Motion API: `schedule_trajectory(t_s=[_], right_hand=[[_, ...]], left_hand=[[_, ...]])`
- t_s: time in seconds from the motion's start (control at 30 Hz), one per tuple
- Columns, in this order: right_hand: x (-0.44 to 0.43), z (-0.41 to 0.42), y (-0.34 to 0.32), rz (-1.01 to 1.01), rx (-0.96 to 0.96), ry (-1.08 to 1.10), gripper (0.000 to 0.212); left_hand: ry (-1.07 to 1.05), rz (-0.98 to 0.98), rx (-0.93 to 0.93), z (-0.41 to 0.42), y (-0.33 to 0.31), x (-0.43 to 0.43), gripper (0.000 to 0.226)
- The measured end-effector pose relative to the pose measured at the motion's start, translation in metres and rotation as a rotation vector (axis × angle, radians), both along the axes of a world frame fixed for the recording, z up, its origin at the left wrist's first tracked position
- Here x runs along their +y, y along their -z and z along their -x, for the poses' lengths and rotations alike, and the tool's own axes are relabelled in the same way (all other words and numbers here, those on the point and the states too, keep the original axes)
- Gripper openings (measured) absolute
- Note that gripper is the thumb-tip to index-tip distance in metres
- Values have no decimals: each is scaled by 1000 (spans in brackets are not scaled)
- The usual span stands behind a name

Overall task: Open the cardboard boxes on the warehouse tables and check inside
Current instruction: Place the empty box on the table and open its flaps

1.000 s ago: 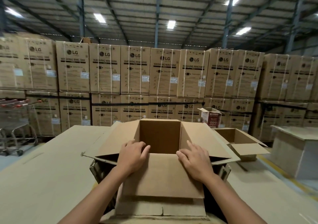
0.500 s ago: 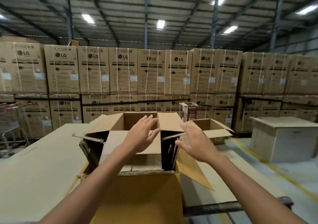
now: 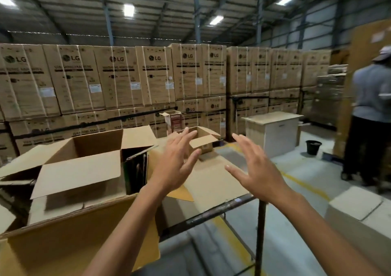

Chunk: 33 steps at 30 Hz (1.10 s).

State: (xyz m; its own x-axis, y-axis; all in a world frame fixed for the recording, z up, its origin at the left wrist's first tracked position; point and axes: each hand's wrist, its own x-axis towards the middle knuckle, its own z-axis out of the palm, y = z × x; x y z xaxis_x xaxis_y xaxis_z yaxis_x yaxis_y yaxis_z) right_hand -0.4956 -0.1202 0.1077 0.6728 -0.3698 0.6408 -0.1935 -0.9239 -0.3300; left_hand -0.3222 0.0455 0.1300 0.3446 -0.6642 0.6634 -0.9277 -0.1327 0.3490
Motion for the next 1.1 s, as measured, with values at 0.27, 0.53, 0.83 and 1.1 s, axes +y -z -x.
schedule_trajectory(t_s=[0.27,0.53,0.83,1.1], right_hand=[[-49,61,34,-96,-57,160,69],[-97,58,108,-300,-151,273,62],[-140,40,203,-689,-290,387,59],[-202,42,255,-735,-190,511,55]], left_hand=[[221,-13,46,36,38,-92,57],[329,-12,210,41,122,-173,53],[442,-70,568,17,218,-234,42],[461,-86,594,7,259,-312,37]])
